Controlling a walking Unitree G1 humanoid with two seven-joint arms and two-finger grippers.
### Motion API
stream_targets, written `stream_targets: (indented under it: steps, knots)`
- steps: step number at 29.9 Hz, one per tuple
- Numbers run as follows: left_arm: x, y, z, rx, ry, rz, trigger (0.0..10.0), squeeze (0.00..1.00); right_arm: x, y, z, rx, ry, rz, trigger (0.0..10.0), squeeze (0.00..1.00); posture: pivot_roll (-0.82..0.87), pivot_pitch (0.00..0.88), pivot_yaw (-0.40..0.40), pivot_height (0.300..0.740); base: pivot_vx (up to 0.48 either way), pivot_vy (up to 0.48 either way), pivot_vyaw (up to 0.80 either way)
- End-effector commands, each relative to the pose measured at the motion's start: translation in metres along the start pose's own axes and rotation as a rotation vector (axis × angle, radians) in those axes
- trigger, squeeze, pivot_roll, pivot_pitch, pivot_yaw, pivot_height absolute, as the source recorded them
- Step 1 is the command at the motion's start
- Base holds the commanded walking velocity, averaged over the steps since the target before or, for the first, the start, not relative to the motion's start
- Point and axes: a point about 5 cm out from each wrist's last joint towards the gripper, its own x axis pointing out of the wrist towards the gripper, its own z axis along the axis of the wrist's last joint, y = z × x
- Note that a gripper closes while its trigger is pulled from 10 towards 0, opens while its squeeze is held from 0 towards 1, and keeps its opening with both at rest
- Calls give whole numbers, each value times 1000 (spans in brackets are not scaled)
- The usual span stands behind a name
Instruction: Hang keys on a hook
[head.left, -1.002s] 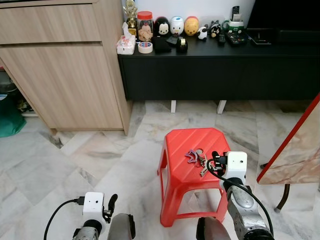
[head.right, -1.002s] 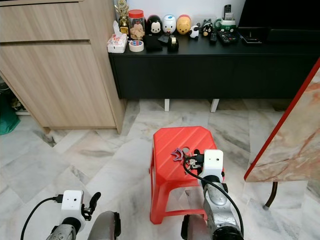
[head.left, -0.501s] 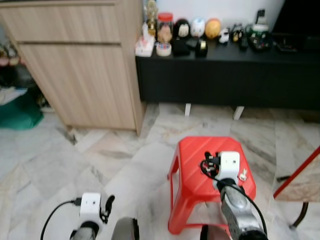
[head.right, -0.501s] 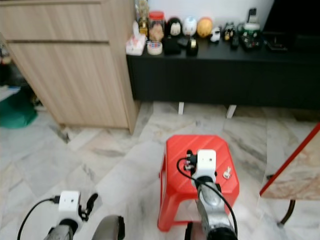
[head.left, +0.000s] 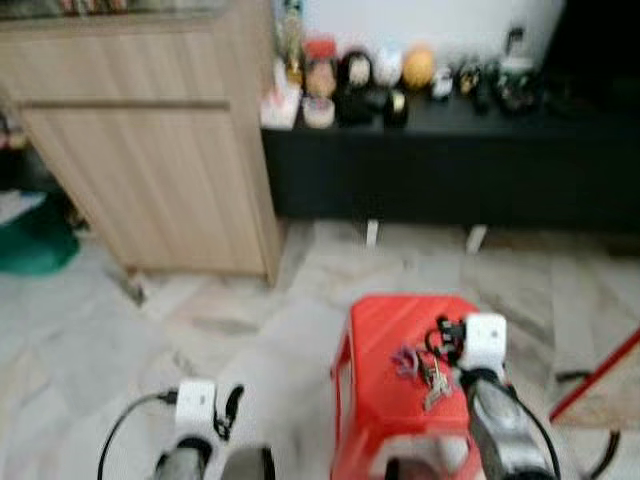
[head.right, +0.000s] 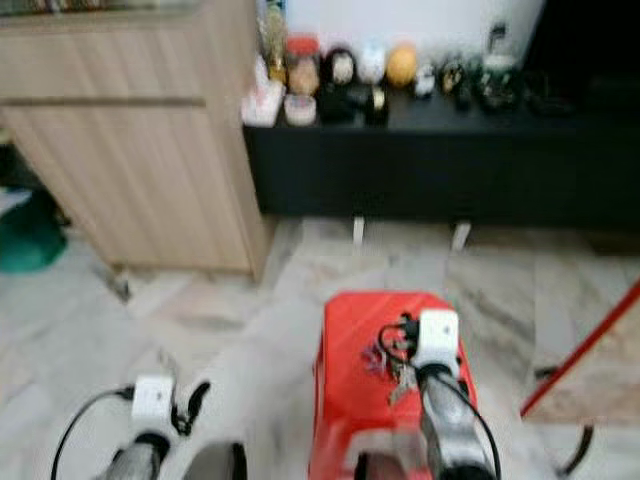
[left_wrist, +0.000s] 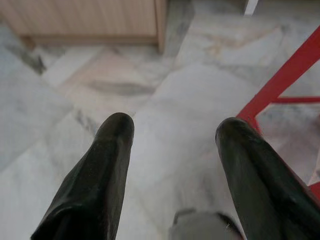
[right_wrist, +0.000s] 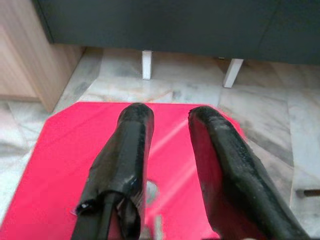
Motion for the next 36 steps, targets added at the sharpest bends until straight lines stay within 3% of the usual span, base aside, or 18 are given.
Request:
stream_targets:
  steps: [1,6,9,12,13,18,19,20,36]
  knots:
    - [-4,2,-7,-5,27,10,10000,0,-5,3,-14,-9,76,1,10000,0,57,56,-9,605,0,0,0]
    - [-5,1,-9,-5,37,4,10000,0,-11,6,-33,-13,200,46,10000,0,53,61,-9,605,0,0,0]
    - [-6,0,-10,-8,40,4,10000,0,-17,7,-47,-65,297,74,10000,0,51,64,-9,605,0,0,0]
    - [-6,1,-10,-7,40,7,10000,0,-18,7,-54,11,373,52,10000,0,52,64,-11,605,0,0,0]
    - [-6,1,-10,-7,41,7,10000,0,-20,10,-58,28,425,83,10000,1000,52,62,-13,605,0,0,0]
    - [-6,2,-11,-7,43,10,10000,0,-24,13,-64,22,477,111,10000,1000,52,62,-13,605,0,0,0]
    - [-6,1,-11,-7,43,10,10000,0,-24,13,-64,56,477,96,10000,78,52,62,-13,605,0,0,0]
    - [-6,1,-11,-7,43,10,10000,0,-24,13,-65,66,481,93,10000,0,54,59,-14,605,0,0,0]
    - [-6,1,-11,-6,44,9,10000,0,-20,7,-67,209,533,27,10000,0,56,57,-14,605,0,0,0]
